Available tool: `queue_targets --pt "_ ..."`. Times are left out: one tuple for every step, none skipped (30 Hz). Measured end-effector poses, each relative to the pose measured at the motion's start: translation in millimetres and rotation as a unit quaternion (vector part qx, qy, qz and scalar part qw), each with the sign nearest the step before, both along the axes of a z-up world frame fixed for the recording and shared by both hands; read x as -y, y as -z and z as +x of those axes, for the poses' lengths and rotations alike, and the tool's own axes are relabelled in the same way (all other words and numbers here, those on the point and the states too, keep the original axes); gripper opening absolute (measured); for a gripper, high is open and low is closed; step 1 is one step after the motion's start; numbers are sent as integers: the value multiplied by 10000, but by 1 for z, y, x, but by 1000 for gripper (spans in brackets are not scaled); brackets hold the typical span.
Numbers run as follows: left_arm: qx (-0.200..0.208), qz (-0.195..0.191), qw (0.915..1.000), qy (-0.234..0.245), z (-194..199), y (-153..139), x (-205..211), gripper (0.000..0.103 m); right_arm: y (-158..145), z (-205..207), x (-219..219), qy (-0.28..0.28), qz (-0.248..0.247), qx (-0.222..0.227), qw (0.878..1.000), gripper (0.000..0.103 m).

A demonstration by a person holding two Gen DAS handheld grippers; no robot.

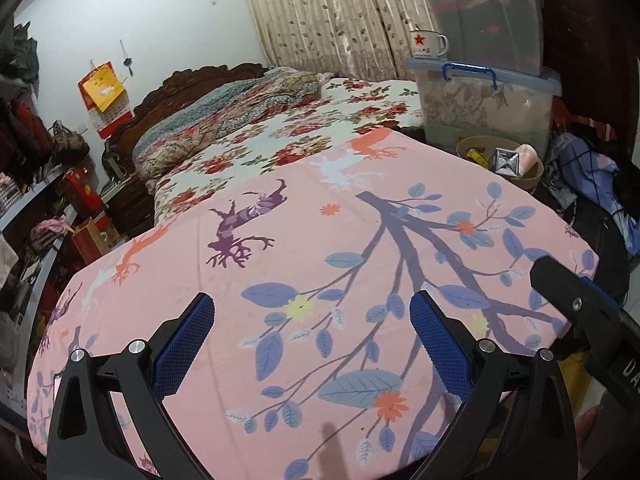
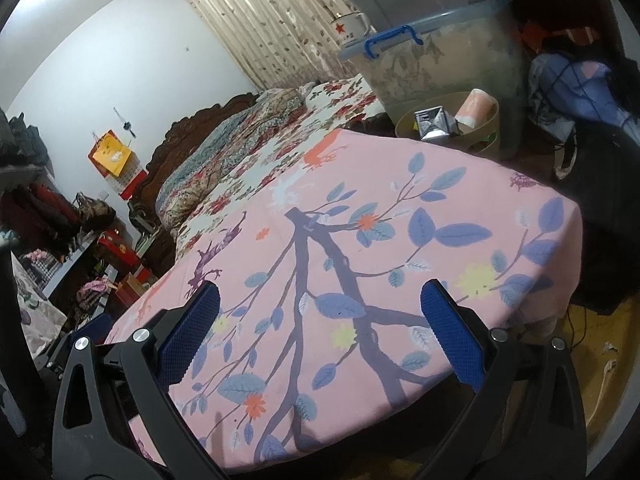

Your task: Collect trash

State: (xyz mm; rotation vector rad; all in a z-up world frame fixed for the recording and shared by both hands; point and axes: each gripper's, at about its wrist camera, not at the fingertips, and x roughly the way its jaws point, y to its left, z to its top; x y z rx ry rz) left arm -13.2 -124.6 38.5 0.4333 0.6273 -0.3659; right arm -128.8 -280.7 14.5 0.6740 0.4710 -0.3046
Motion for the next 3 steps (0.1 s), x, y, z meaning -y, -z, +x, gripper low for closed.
queue_targets --pt "-6 14 10000 13 -1 1 1 94 1 0 1 11 18 2 10000 99" --pt "-19 30 10000 27 -1 2 2 94 1 0 2 12 26 5 10000 99" --pt "-22 36 10000 29 -1 3 2 94 1 1 1 4 26 5 10000 99"
